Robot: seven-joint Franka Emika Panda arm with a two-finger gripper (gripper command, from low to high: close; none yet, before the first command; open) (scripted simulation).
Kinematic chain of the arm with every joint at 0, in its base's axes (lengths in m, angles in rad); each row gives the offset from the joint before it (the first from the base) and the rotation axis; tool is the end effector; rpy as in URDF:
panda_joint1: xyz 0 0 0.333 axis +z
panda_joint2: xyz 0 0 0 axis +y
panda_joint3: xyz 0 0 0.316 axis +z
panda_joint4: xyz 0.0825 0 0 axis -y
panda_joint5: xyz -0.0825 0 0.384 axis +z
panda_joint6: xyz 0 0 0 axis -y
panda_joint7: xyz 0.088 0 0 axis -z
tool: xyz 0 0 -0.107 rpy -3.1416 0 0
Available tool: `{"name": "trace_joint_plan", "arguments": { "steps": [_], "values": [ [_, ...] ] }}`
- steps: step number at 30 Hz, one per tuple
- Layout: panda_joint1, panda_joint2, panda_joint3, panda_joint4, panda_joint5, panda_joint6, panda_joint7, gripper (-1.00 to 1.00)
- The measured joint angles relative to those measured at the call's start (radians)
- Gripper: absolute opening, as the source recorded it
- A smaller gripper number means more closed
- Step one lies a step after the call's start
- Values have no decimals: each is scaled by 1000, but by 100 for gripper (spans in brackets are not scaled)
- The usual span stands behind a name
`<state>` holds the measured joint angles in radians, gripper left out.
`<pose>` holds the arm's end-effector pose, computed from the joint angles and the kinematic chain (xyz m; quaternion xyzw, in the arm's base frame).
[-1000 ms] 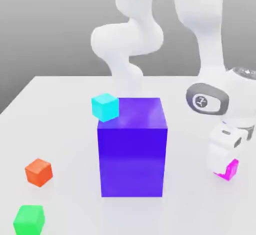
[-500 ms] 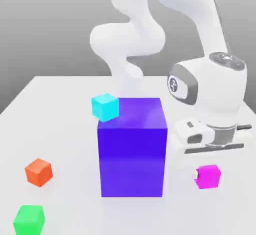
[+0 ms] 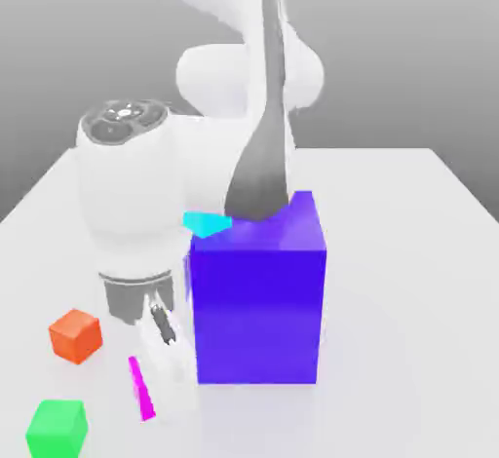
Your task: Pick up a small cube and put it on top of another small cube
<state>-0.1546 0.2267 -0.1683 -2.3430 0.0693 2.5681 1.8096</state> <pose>0.4892 -0.1663 0.2387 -0.4596 0.8881 -0.0009 0.0009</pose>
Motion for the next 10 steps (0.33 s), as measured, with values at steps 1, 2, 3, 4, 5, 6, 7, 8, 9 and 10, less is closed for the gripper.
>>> {"name": "trace_joint_plan", "arguments": {
  "steps": [1,2,3,4,5,6,7,8,9,10],
  "values": [
    [-18,6,-25,14,12,-10,36,-100],
    [-35,16,-46,27,24,-15,67,-100],
    [-47,38,-54,34,38,-1,78,-100],
    [-53,68,-55,40,55,22,76,-100],
    [-62,100,-49,44,71,50,70,-100],
    [-71,134,-38,46,85,80,62,-100],
    [-77,158,-31,48,95,101,56,100],
    [-77,158,-31,48,95,101,56,100],
    [-77,158,-31,48,95,101,56,100],
    [-77,158,-31,48,95,101,56,100]
  ]
}}
